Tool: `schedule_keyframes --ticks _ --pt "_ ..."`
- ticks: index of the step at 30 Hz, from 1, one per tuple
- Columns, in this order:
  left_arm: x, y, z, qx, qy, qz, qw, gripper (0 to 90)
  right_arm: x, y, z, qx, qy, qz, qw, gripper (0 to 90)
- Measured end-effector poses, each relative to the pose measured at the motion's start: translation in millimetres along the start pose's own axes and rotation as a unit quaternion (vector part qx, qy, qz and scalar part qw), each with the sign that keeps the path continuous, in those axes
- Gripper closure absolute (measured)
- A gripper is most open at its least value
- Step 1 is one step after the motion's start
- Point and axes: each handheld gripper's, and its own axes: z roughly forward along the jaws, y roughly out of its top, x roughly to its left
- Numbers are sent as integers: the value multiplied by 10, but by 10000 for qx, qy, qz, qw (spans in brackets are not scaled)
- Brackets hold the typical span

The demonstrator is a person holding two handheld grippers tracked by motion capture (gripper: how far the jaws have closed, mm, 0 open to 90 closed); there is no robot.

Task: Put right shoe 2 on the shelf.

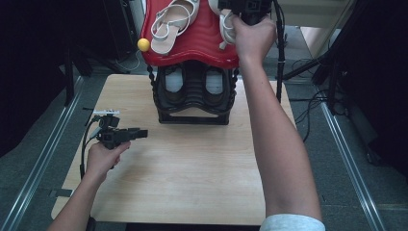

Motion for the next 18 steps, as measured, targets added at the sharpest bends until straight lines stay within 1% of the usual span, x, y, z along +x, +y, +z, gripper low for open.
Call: schedule_keyframes --ticks 2,4,12,14,16,18 --pt "7 1 -7 22 -3 30 10000 476 5 -25 28 -9 17 30 10000 883" --pt "7 1 -6 -12 0 9 10000 477 5 -47 49 2 38 72 10000 881" --pt "9 3 -8 4 -1 21 10000 477 56 -80 106 175 2 156 9997 877" --pt "12 3 -7 -5 8 2 10000 477 51 -83 100 190 34 258 9995 876" --pt "13 3 -5 7 2 1 10000 477 40 -92 100 200 119 422 9988 874" --pt "15 3 -2 21 5 16 10000 477 43 -103 104 192 222 495 9983 872"
